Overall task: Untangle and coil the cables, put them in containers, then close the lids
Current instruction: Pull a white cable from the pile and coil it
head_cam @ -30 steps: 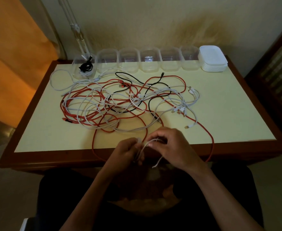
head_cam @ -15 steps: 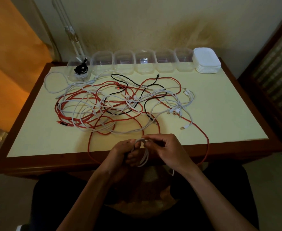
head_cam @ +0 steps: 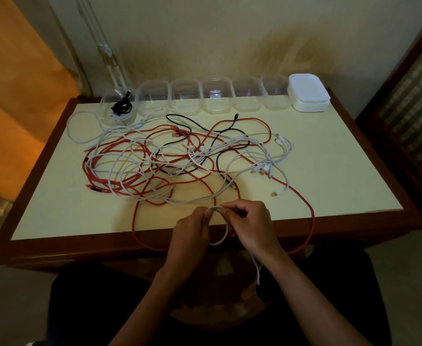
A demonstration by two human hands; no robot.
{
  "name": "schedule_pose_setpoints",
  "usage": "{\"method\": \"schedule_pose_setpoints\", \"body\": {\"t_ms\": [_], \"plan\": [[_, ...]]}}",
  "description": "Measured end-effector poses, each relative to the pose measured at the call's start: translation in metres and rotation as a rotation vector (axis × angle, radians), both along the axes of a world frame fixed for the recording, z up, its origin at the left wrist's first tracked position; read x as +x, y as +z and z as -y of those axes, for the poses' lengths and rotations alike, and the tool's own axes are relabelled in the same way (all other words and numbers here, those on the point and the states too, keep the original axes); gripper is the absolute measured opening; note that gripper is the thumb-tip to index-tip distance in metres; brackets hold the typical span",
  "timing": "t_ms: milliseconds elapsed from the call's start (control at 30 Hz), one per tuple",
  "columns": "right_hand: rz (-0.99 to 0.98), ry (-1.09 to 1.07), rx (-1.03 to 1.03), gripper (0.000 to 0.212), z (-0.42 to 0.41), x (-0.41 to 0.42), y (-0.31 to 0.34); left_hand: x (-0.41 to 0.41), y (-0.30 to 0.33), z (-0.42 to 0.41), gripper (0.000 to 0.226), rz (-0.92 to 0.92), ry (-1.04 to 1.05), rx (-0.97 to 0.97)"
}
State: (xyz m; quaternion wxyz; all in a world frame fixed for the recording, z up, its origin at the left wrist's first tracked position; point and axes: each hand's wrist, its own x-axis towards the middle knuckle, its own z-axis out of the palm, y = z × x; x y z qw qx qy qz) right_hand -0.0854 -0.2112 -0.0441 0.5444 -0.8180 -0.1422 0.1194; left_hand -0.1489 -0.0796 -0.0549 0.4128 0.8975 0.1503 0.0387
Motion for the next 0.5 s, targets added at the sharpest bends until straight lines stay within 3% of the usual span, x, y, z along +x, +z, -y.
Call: {"method": "schedule_pose_setpoints", "body": {"t_ms": [167,267,400,500], "plan": [[-0.034,0.091,-0.063,0.016,0.002,0.001,0.002,-0.002,-0.002,-0.01,0.005,-0.14,-0.057,0.178],[0.093,0.108,-0.19,0.015,0.005,0.003,0.0,-0.004,-0.001,-0.014,0.005,-0.119,-0.028,0.171],[0.26,0.096,-0.292,0.014,0.004,-0.001,-0.004,-0.002,-0.004,-0.012,0.011,-0.051,-0.03,0.048],[0.167,0.04,-0.212,0.014,0.002,-0.004,-0.001,0.001,-0.007,-0.009,0.019,0.024,0.004,-0.076]]}}
